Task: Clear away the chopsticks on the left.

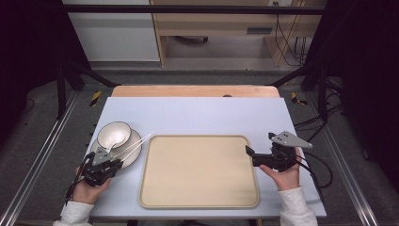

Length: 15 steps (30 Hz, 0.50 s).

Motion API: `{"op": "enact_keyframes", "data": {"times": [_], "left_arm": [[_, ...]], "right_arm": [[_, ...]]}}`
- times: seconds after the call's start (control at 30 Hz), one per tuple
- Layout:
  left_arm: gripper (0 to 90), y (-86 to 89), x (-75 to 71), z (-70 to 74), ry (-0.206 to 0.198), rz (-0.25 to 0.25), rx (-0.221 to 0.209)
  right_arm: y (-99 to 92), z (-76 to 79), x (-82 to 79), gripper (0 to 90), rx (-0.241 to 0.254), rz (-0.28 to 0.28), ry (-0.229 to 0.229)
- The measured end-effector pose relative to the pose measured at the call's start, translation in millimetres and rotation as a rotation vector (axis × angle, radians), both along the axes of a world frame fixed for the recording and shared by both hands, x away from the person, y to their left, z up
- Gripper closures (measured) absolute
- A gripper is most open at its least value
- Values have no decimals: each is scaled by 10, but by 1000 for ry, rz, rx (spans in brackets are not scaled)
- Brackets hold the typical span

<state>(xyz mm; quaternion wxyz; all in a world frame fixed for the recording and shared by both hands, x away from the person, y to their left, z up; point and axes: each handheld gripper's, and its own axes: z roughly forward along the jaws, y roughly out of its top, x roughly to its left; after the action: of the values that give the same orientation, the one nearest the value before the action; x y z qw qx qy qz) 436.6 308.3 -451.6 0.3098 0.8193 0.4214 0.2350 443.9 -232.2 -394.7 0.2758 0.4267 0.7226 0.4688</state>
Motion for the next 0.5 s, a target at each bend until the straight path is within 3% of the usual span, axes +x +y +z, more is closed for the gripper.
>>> {"op": "enact_keyframes", "data": {"times": [0.27,0.5], "left_arm": [[834,-48,9,1,6,41,-2],[764,-127,83,22,26,51,10]], "right_arm": [[-1,0,0,39,-1,4,3],[-7,9,-7,39,5,2,3]]}}
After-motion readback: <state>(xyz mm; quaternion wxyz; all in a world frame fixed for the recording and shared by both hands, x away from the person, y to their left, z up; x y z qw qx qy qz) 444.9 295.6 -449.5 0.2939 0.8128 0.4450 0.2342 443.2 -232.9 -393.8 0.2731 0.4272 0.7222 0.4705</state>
